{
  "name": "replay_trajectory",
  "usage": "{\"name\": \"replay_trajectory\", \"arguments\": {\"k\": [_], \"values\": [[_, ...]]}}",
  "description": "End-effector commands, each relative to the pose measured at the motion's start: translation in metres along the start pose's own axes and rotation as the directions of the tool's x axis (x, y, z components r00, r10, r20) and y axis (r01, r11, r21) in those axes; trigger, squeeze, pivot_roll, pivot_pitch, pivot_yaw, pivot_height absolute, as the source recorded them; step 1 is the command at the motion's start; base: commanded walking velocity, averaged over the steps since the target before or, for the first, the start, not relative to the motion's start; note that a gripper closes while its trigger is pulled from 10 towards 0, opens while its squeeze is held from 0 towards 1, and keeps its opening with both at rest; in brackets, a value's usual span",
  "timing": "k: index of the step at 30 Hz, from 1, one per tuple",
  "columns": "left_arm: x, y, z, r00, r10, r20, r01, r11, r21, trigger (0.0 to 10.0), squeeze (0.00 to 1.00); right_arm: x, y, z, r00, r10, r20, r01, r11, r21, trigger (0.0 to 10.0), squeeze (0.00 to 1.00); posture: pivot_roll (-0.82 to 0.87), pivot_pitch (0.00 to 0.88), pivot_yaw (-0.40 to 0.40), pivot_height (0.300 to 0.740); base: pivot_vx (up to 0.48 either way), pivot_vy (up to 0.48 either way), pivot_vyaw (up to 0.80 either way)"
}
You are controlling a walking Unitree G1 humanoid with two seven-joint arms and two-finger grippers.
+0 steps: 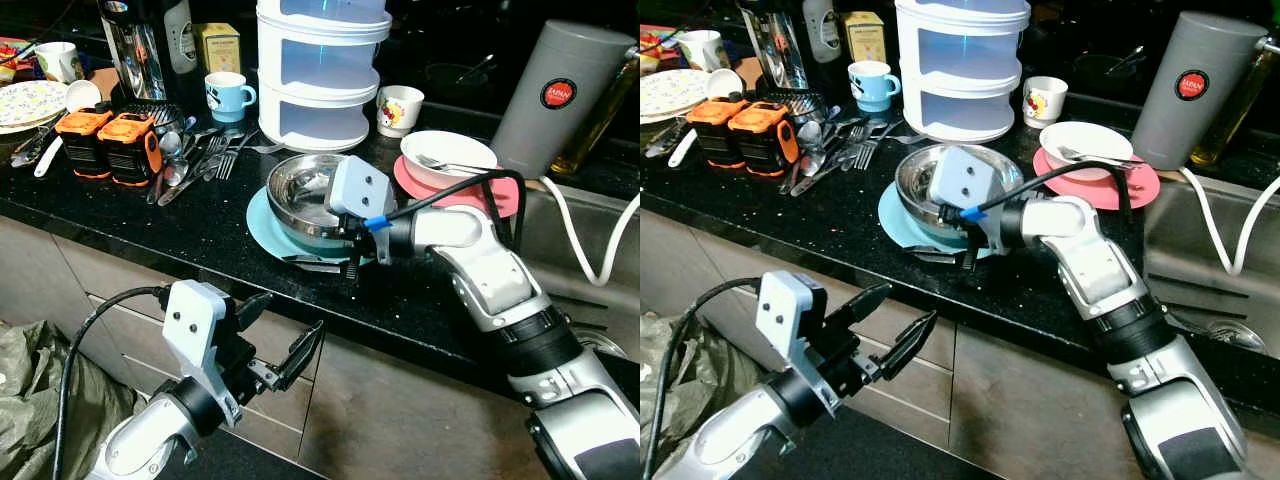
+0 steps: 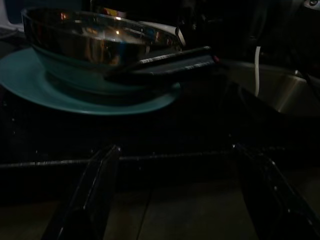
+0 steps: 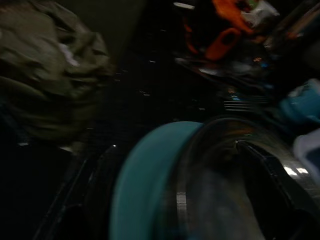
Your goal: Kitchen organization
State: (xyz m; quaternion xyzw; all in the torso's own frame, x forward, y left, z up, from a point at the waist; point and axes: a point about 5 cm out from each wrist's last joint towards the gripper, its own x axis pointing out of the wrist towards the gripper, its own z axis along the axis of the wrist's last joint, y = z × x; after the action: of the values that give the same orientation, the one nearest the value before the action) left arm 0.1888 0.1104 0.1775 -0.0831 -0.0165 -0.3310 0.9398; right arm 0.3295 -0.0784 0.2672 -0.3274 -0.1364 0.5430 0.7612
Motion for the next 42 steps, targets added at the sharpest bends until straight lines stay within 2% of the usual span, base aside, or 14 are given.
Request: {"name": "replay_trajectory", "arguments": {"k": [1,2,4,6,15,16,21,33,35,38,39,40,41,42], "values": [[0.001,-0.003,0.001,1.0,-0.013,-0.003,0.013,1.0,-0.003,10.0,0.0,0.002,-0.004,0.003,1.0,-0.006,-0.019,0.005,0.998,-0.056,10.0,0.98,0.18,0.0,-0.072,0.74,0.0,0.0,0.0],[0.002,-0.004,0.0,1.0,-0.016,-0.002,0.016,1.0,-0.004,10.0,0.0,0.002,-0.006,0.003,0.998,0.001,-0.059,-0.006,0.997,-0.083,10.0,0.06,0.18,0.0,-0.073,0.74,0.0,0.0,0.0],[0.003,-0.005,0.0,1.0,-0.021,-0.003,0.021,1.0,-0.005,10.0,0.0,0.002,-0.007,0.001,0.994,0.031,-0.105,-0.042,0.994,-0.1,10.0,0.0,0.17,0.0,-0.075,0.74,0.0,0.0,0.0],[0.004,-0.007,-0.001,1.0,-0.026,-0.004,0.026,1.0,-0.006,10.0,0.0,-0.004,-0.007,-0.003,0.977,0.093,-0.194,-0.118,0.986,-0.121,10.0,0.0,0.17,0.0,-0.078,0.74,0.0,0.0,0.0],[0.004,-0.008,-0.001,0.999,-0.032,-0.007,0.032,0.999,-0.01,10.0,0.0,-0.023,-0.006,-0.005,0.927,0.214,-0.309,-0.264,0.955,-0.132,10.0,0.0,0.17,0.0,-0.076,0.74,0.0,0.0,0.0],[0.004,-0.008,-0.002,0.999,-0.035,-0.008,0.034,0.999,-0.011,10.0,0.0,-0.026,-0.009,-0.005,0.921,0.217,-0.324,-0.271,0.954,-0.131,0.0,0.0,0.17,0.0,-0.076,0.74,0.0,0.0,0.0],[0.007,-0.01,-0.002,0.999,-0.045,-0.007,0.044,0.999,-0.013,10.0,0.0,-0.029,-0.013,-0.005,0.909,0.219,-0.354,-0.28,0.951,-0.131,0.0,0.0,0.16,0.0,-0.073,0.74,0.0,0.0,0.0],[0.009,-0.011,-0.002,0.999,-0.053,-0.004,0.053,0.999,-0.015,10.0,0.0,-0.029,-0.01,0.0,0.917,0.24,-0.319,-0.297,0.944,-0.143,0.0,0.0,0.15,0.0,-0.073,0.74,0.0,0.0,0.0],[0.01,-0.011,-0.002,0.999,-0.054,-0.002,0.054,0.998,-0.015,10.0,0.0,-0.026,-0.009,0.005,0.943,0.242,-0.227,-0.276,0.952,-0.13,0.0,0.0,0.15,0.0,-0.071,0.74,0.0,0.0,0.0],[0.01,-0.011,-0.002,0.998,-0.055,-0.001,0.055,0.998,-0.015,10.0,0.0,-0.024,-0.009,0.008,0.953,0.238,-0.187,-0.263,0.957,-0.122,0.0,0.0,0.15,0.0,-0.071,0.74,0.0,0.0,0.0],[0.011,-0.011,-0.002,0.998,-0.056,0.001,0.056,0.998,-0.015,10.0,0.0,-0.019,-0.016,0.02,0.987,0.152,-0.044,-0.156,0.983,-0.102,0.0,0.0,0.15,0.0,-0.07,0.74,0.0,0.0,0.0],[0.011,-0.011,-0.001,0.998,-0.057,0.003,0.057,0.998,-0.016,10.0,0.0,-0.017,-0.026,0.035,0.992,0.041,0.123,-0.036,0.998,-0.043,0.0,0.0,0.15,0.0,-0.067,0.74,0.0,0.0,0.0],[0.011,-0.011,-0.001,0.998,-0.058,0.006,0.058,0.998,-0.016,10.0,0.0,-0.017,-0.036,0.048,0.963,-0.075,0.258,0.068,0.997,0.036,0.0,0.0,0.15,0.0,-0.067,0.74,0.0,0.0,0.0],[0.011,-0.011,-0.001,0.998,-0.058,0.006,0.058,0.998,-0.016,10.0,0.0,-0.017,-0.036,0.048,0.963,-0.075,0.258,0.068,0.997,0.036,0.0,0.0,0.15,0.0,-0.067,0.74,0.0,0.0,0.0]]}}
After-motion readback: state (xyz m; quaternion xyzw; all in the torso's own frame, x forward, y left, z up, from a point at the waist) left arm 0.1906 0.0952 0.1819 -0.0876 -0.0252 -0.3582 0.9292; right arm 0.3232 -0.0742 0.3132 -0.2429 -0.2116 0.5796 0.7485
